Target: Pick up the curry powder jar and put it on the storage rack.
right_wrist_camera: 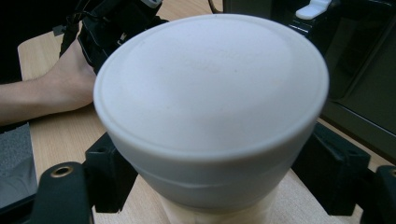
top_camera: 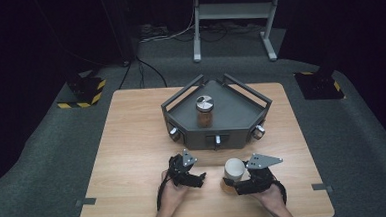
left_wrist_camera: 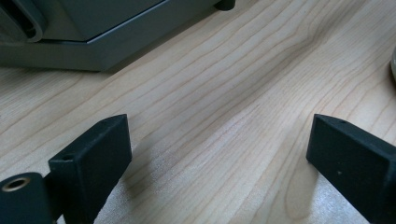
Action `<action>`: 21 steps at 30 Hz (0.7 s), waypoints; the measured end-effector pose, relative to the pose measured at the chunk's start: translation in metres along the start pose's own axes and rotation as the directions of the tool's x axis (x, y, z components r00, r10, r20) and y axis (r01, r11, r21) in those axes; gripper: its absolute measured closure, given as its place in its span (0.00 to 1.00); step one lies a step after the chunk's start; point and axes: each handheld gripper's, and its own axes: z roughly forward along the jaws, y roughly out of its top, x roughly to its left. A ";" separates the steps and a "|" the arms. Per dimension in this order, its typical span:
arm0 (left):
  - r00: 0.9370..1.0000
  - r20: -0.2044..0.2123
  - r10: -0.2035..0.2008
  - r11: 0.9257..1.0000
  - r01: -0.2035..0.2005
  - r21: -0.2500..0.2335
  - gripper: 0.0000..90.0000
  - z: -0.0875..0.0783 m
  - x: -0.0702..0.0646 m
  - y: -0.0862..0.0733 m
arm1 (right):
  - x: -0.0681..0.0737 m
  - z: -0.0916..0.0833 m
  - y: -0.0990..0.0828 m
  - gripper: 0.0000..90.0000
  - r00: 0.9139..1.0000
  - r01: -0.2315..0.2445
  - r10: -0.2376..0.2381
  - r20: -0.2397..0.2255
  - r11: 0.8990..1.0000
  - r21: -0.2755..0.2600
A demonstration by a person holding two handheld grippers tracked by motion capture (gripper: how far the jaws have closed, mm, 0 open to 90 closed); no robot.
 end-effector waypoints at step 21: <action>1.000 0.000 0.000 1.000 0.000 0.000 0.07 0.000 0.000 0.000 | 0.007 -0.002 -0.003 0.37 0.999 0.045 -0.045 0.017 0.999 -0.024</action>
